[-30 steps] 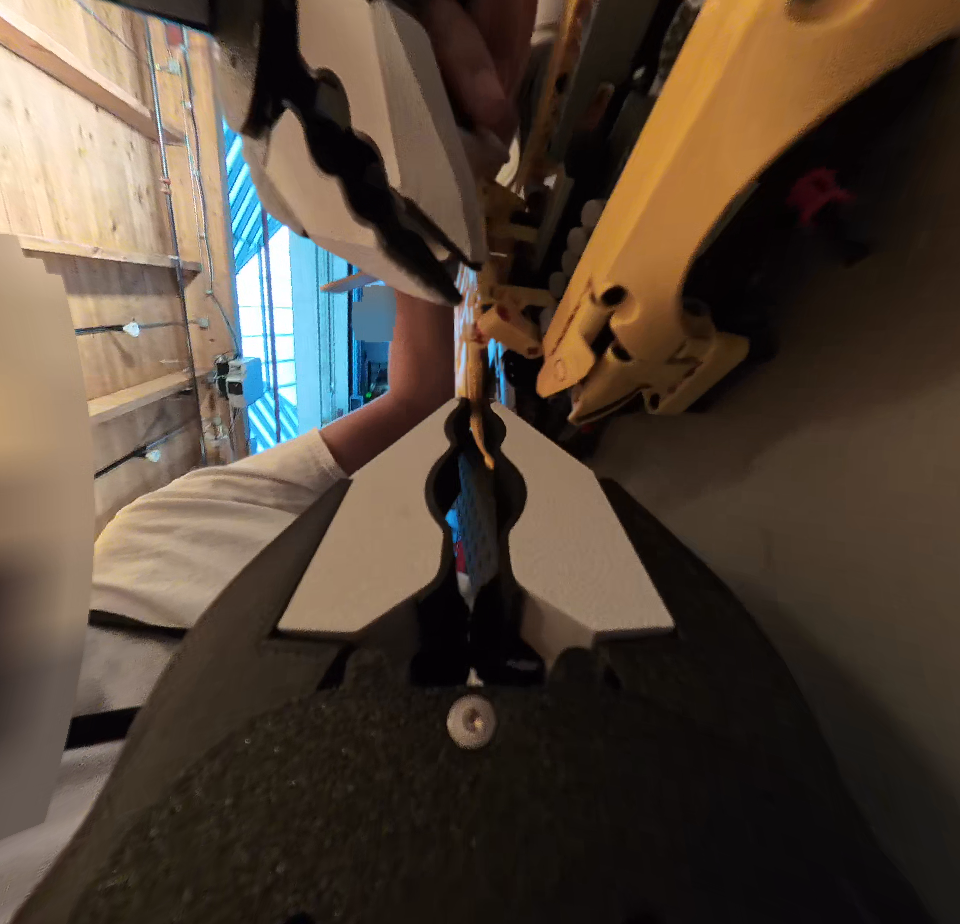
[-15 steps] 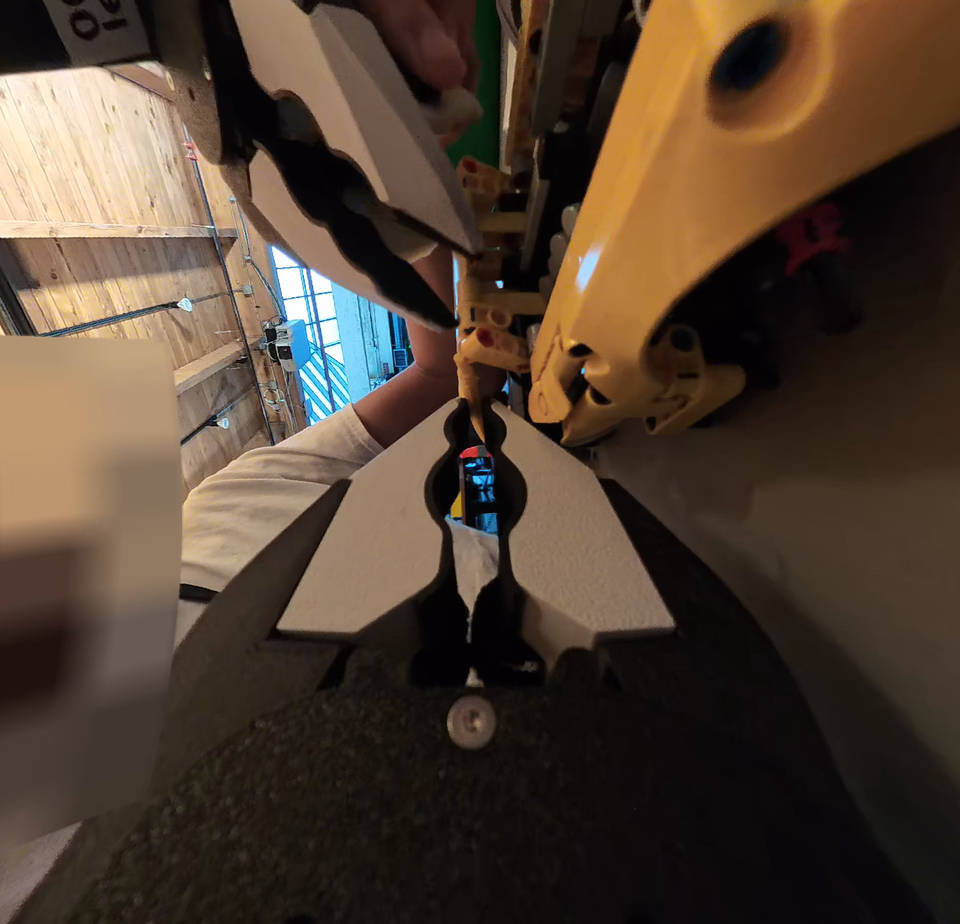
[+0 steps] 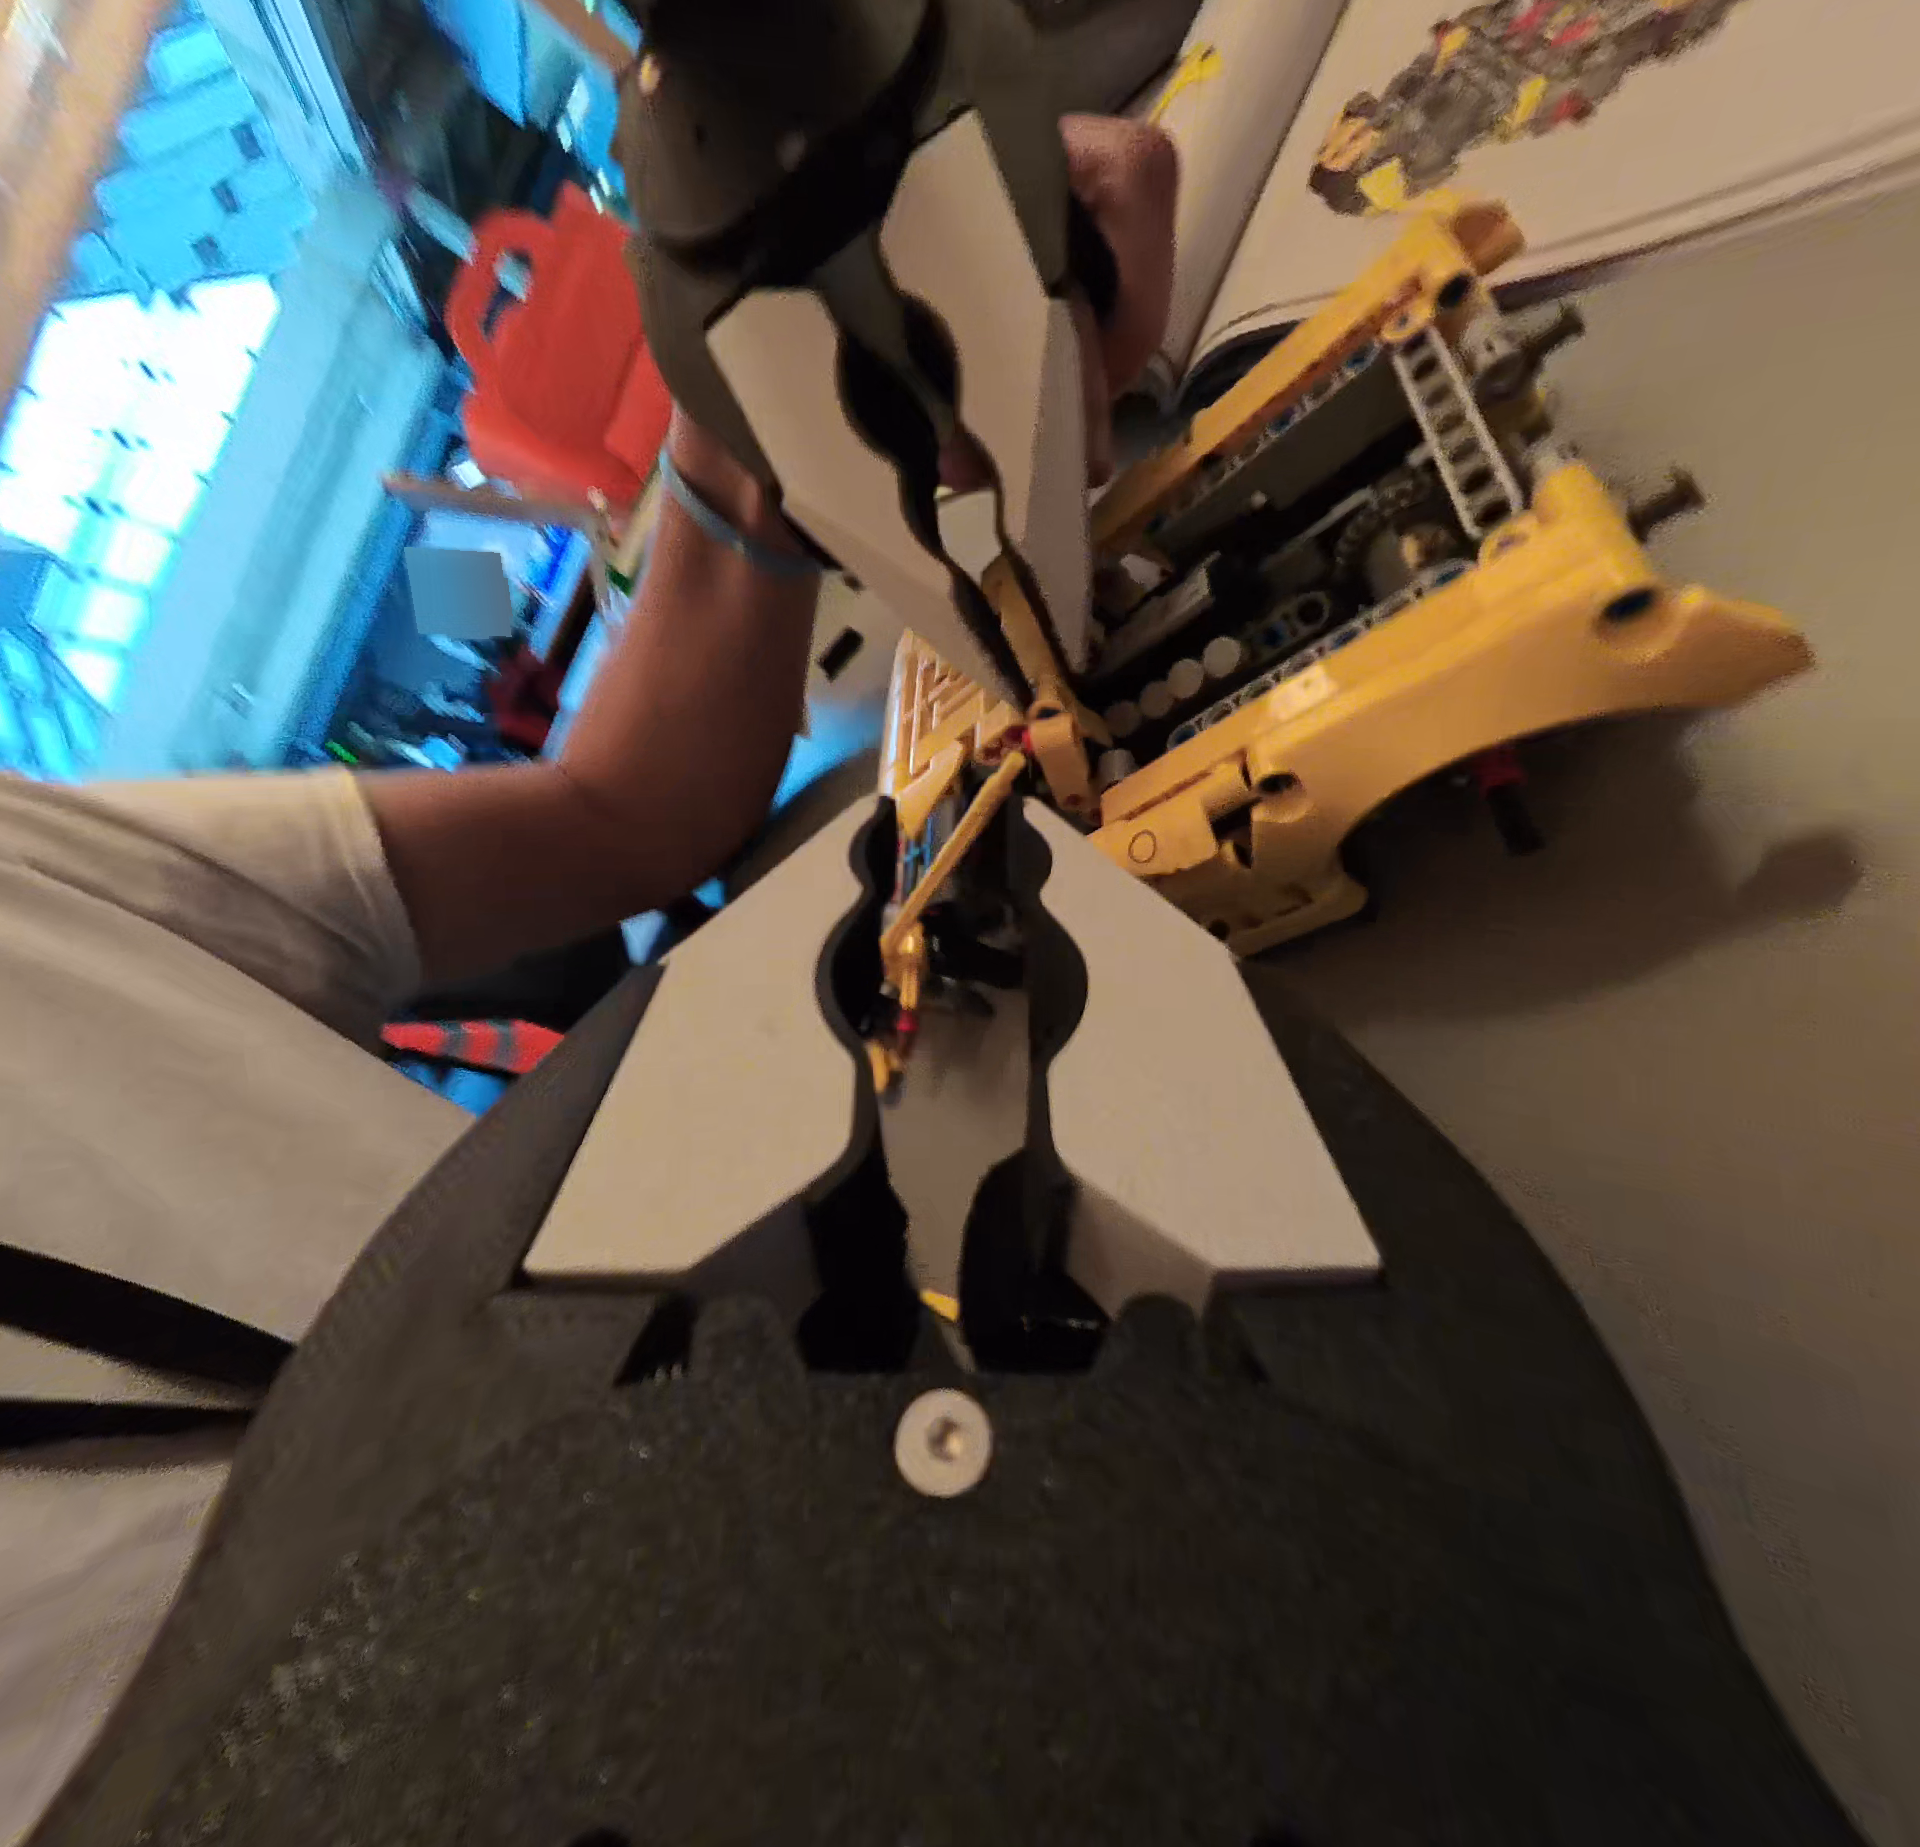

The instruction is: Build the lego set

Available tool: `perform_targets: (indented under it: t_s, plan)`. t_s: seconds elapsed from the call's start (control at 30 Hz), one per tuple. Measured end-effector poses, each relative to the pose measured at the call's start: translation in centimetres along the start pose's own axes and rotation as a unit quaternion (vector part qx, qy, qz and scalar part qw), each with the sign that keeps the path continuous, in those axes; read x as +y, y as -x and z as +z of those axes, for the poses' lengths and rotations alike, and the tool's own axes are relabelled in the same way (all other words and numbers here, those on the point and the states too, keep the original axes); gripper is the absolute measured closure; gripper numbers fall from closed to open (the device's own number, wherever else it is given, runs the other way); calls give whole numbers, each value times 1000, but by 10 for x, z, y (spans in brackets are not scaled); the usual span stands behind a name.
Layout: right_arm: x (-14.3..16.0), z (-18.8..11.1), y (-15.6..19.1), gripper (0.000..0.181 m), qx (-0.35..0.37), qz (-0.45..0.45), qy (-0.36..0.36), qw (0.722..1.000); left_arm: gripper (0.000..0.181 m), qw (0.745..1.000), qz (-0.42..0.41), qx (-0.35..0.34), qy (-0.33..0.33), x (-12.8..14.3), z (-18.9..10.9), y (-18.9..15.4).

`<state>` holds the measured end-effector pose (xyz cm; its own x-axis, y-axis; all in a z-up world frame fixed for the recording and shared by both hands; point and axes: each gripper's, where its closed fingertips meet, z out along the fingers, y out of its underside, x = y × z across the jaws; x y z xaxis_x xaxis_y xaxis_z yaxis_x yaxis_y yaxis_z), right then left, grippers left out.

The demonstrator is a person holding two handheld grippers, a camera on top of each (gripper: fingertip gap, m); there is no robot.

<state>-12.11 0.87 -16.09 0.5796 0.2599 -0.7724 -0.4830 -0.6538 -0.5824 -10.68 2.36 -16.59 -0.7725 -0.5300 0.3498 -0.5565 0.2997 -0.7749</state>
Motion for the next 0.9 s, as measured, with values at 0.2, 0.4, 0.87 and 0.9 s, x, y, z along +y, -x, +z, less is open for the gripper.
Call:
perform_targets:
  t_s: [0.2, 0.4, 0.87, 0.9]
  plan:
    - [4, 6, -4, 177, -29, 104, -37, 993, 174, 1000, 4, -3, 2, 0, 0, 0]
    - [4, 11, 2, 179, -73, 221, -54, 971, 175, 1000, 1, 5, -2, 0, 1, -2]
    - [8, 12, 2, 179, -153, 391, -60, 906, 175, 1000, 12, 7, 1, 0, 3, -5]
    - [7, 13, 3, 179, -159, 400, -65, 900, 175, 1000, 14, 7, 1, 0, 3, -5]
